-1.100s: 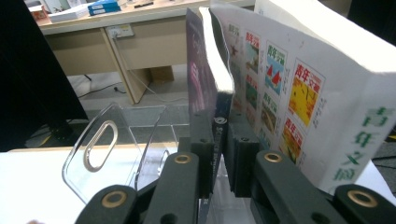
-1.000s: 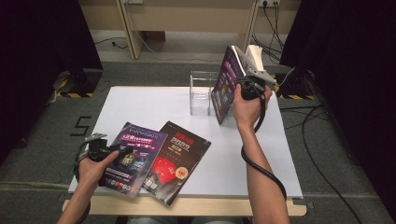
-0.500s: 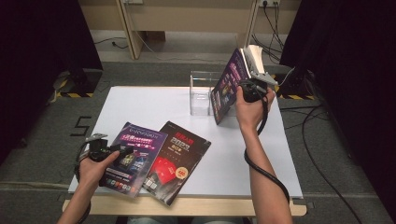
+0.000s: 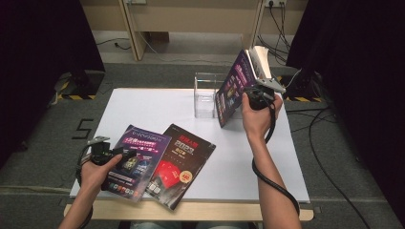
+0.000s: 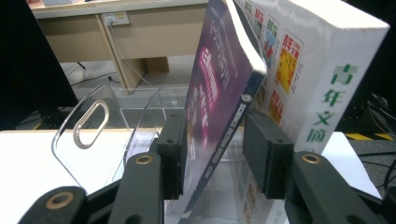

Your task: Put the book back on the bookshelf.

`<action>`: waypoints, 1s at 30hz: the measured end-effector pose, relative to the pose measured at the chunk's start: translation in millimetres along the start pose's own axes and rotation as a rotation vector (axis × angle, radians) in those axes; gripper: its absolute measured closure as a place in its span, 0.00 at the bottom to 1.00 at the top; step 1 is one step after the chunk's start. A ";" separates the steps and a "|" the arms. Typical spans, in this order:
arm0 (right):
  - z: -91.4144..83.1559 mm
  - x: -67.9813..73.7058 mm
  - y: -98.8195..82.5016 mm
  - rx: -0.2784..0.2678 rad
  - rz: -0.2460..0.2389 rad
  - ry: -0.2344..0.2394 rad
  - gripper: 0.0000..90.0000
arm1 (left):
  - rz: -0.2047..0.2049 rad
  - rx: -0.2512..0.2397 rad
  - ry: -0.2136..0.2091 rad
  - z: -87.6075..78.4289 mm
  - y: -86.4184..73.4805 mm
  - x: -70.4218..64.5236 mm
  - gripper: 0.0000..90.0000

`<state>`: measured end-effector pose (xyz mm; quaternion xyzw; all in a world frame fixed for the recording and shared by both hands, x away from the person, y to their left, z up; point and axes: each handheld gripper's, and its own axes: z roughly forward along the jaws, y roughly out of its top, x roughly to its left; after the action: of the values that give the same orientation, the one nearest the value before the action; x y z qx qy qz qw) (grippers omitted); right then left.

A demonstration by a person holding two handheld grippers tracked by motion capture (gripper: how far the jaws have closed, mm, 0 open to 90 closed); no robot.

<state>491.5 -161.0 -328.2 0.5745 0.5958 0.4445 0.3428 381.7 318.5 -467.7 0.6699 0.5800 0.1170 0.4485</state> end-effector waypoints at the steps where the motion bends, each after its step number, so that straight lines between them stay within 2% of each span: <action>1: -1.3 0.1 -1.3 0.000 -0.002 0.001 0.67 | 0.000 0.000 -0.001 0.1 -0.1 -0.1 0.30; 19: -16.5 5.2 -16.8 0.005 -0.016 0.016 0.68 | 0.008 0.005 0.013 -0.5 -0.3 -0.6 0.31; 30: -21.8 14.7 -41.0 0.043 -0.034 0.042 0.68 | 0.015 0.015 0.038 -0.7 -0.6 2.1 0.31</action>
<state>454.4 -147.2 -356.4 0.5623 0.6218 0.4375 0.3252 381.4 320.6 -468.5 0.6753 0.5843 0.1288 0.4313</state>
